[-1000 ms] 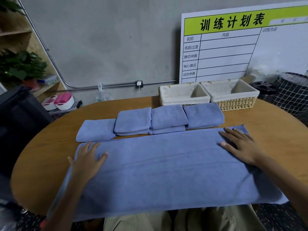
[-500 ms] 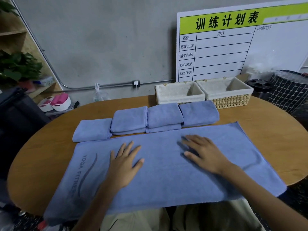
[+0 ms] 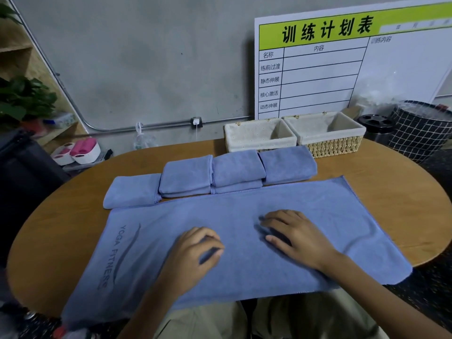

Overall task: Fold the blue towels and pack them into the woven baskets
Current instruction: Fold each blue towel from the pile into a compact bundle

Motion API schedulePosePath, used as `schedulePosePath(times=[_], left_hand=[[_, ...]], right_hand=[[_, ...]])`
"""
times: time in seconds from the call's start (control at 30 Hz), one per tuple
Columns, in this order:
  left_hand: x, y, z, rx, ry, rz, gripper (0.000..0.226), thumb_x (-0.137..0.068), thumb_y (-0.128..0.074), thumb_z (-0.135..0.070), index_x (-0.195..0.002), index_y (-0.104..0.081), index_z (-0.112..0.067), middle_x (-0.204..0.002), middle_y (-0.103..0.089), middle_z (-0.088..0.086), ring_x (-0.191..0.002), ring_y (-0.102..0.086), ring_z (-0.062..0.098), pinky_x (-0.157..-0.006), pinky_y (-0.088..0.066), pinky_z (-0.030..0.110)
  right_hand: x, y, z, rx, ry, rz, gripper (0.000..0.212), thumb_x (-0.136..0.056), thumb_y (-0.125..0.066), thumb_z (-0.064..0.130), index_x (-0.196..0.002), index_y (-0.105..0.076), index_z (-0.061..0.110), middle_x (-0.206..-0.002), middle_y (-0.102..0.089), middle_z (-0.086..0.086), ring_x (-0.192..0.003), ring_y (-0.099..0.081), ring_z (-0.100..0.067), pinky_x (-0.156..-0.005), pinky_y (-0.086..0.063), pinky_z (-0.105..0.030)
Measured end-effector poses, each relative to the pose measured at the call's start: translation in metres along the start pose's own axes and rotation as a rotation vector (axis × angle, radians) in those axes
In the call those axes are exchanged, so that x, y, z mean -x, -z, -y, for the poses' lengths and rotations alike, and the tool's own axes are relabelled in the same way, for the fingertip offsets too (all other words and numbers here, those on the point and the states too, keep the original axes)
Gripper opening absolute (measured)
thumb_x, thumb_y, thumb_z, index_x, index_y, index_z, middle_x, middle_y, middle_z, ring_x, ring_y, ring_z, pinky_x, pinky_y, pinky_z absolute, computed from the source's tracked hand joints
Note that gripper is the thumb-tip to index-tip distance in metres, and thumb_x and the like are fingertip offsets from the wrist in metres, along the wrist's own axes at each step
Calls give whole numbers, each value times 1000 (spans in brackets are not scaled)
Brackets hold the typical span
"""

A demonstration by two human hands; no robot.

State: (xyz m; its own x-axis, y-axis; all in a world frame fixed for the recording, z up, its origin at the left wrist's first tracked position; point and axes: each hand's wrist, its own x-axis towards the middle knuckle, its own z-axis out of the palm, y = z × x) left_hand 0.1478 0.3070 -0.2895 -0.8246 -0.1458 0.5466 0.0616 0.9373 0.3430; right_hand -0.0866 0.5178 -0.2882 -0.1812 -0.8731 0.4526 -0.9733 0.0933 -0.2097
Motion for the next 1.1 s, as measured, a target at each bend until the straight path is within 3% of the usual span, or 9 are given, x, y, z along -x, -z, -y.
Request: schedulePosePath(times=[0.13, 0.37, 0.5, 0.6, 0.7, 0.93, 1.1], left_hand=[[-2, -12, -11, -43, 40, 112, 12, -92, -64, -43, -99, -67, -34, -108, -56, -20, -98, -58, 5, -85, -45, 36], [-9, 0, -5, 50, 86, 100, 15, -93, -65, -44, -97, -69, -30, -101, -60, -21, -94, -61, 3, -85, -50, 32], [-35, 5, 31, -1, 315, -85, 16, -94, -59, -36, -99, -70, -26, -103, -62, -18, -94, -64, 6, -85, -53, 33], [-54, 6, 63, -164, 524, -35, 20, -96, -60, -22, -113, -71, -19, -115, -63, -9, -98, -67, 18, -79, -54, 37], [-63, 10, 86, -338, 610, 53, 26, -98, -58, -20, -121, -68, -17, -122, -64, 0, -104, -65, 28, -79, -54, 41], [-64, 12, 98, -468, 606, 166, 29, -102, -54, -30, -126, -64, -18, -119, -55, 5, -96, -64, 32, -69, -50, 42], [-65, 25, 99, -451, 486, 177, 8, -97, -64, -27, -97, -66, -19, -100, -52, 0, -81, -62, 27, -63, -48, 37]], right_hand=[[0, -8, 4, -8, -31, 72, 36, -98, -45, 51, -126, -60, 33, -132, -57, 11, -120, -54, -13, -95, -47, -36], [3, -2, 8, -68, -88, 98, 38, -98, -42, 58, -126, -59, 38, -132, -55, 17, -118, -53, -9, -93, -45, -34], [-21, 2, -9, -55, -143, -17, 32, -99, -43, 47, -114, -66, 29, -113, -64, 7, -96, -62, -23, -78, -50, -40], [-48, 8, -32, -10, -352, -54, 28, -97, -46, 35, -104, -69, 20, -102, -68, -3, -93, -61, -32, -72, -47, -40], [-67, 6, -57, 27, -508, 23, 19, -98, -52, 24, -105, -68, 17, -103, -71, -8, -95, -63, -36, -63, -42, -36], [-76, -2, -76, 78, -482, 125, 14, -96, -55, 23, -106, -63, 17, -104, -68, -9, -94, -62, -35, -66, -50, -42], [-81, 1, -84, 70, -495, 197, 21, -93, -61, 28, -112, -65, 22, -110, -69, -3, -99, -64, -29, -72, -51, -38]])
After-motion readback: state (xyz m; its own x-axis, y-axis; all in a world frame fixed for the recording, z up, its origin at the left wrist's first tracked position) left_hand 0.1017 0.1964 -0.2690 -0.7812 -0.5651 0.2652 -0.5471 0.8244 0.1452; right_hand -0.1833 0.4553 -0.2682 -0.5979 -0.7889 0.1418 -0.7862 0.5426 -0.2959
